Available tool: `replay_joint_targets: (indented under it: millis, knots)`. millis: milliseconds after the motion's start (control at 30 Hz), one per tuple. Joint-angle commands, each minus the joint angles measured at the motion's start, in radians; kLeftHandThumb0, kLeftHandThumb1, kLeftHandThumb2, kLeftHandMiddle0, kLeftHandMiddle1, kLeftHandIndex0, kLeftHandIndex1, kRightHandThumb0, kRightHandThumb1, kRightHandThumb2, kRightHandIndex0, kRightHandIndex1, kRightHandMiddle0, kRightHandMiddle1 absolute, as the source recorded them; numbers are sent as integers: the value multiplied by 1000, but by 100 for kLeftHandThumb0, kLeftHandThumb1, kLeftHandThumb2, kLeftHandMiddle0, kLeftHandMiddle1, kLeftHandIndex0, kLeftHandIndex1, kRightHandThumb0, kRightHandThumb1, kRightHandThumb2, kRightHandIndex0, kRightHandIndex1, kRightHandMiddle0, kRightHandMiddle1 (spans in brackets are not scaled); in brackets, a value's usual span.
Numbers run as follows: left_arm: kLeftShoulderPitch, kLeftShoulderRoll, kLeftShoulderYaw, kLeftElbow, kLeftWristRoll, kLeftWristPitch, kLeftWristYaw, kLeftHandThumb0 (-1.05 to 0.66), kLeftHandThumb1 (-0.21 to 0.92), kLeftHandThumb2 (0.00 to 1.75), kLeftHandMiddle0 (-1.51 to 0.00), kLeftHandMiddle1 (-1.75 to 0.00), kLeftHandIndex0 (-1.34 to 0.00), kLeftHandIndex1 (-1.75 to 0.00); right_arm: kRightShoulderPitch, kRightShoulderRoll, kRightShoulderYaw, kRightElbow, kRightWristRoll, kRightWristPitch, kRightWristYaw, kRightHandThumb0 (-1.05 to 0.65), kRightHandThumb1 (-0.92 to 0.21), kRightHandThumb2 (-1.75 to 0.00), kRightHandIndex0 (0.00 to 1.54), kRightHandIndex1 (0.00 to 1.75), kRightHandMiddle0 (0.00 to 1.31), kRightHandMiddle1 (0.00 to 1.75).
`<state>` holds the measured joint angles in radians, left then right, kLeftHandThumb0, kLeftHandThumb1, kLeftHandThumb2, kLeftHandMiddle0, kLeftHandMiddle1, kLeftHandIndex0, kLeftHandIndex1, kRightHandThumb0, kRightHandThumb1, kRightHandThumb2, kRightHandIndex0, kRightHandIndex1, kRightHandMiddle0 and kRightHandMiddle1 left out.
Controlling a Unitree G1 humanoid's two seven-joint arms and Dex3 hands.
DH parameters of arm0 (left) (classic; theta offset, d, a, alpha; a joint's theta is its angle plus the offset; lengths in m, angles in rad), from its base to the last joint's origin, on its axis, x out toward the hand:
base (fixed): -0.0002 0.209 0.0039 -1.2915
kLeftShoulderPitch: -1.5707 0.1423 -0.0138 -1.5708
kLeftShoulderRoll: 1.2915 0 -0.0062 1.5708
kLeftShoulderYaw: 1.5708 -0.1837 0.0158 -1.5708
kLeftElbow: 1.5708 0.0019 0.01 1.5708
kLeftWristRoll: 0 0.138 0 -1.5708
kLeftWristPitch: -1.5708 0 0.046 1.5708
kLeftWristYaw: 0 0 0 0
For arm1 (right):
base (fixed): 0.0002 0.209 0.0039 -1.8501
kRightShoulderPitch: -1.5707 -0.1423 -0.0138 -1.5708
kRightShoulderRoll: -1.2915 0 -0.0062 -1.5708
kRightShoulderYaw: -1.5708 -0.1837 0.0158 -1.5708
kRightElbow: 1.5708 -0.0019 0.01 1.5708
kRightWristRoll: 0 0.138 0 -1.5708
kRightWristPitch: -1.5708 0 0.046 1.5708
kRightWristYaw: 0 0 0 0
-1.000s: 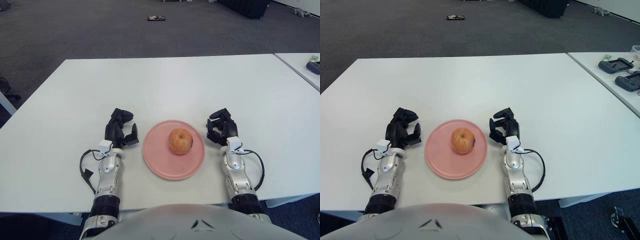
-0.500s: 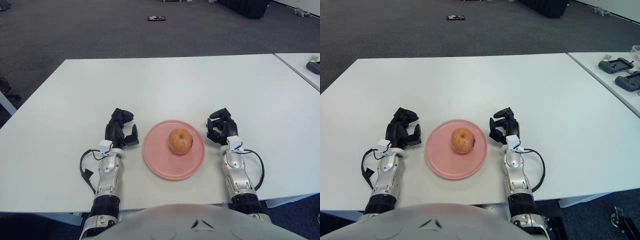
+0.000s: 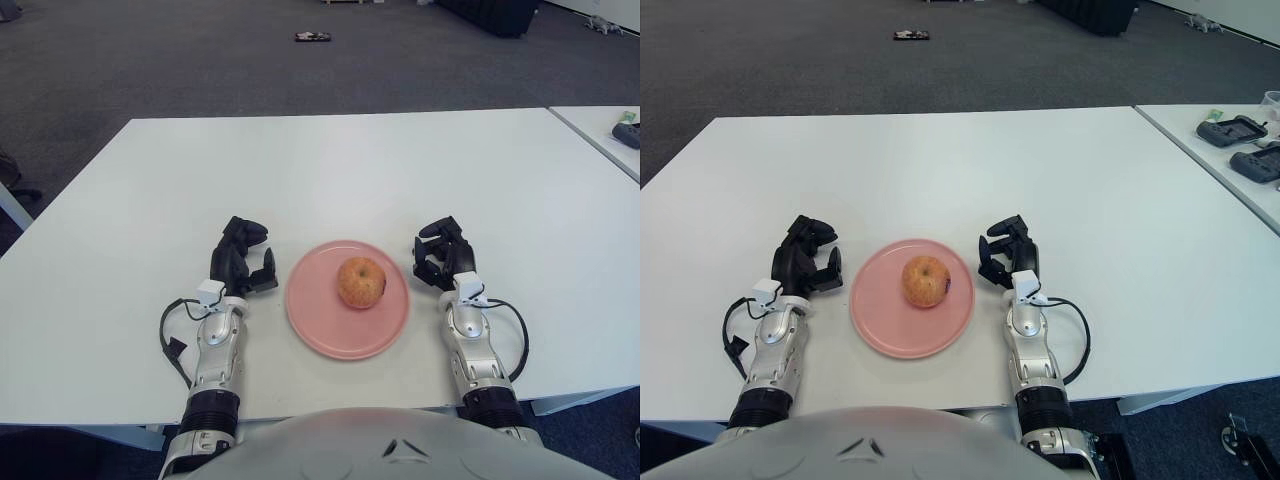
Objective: Put the apple into the plate.
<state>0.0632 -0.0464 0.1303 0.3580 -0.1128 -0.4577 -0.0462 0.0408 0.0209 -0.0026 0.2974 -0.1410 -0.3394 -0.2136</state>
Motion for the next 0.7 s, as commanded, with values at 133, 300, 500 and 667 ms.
replay_joint_targets:
  millis: [133, 300, 500, 667]
  knots:
    - [36, -3, -1, 37, 7, 33, 11, -1, 25, 141, -67, -171, -43, -175, 14, 3, 0, 8, -2, 18, -4, -40, -59, -97, 55, 147, 39, 175]
    - [37, -4, -2, 34, 10, 37, 14, -1, 25, 141, -67, -171, -44, -175, 15, 5, -1, 7, 3, 16, -3, -40, -59, -98, 55, 147, 40, 175]
    - [37, -3, -4, 31, 11, 42, 14, -1, 24, 141, -68, -170, -44, -175, 16, 7, -3, 7, 9, 10, -1, -40, -59, -99, 56, 147, 40, 175]
    - [36, -4, -4, 31, 9, 41, 13, -1, 24, 141, -68, -169, -44, -175, 16, 7, -4, 7, 12, 7, 0, -40, -58, -99, 56, 147, 40, 175]
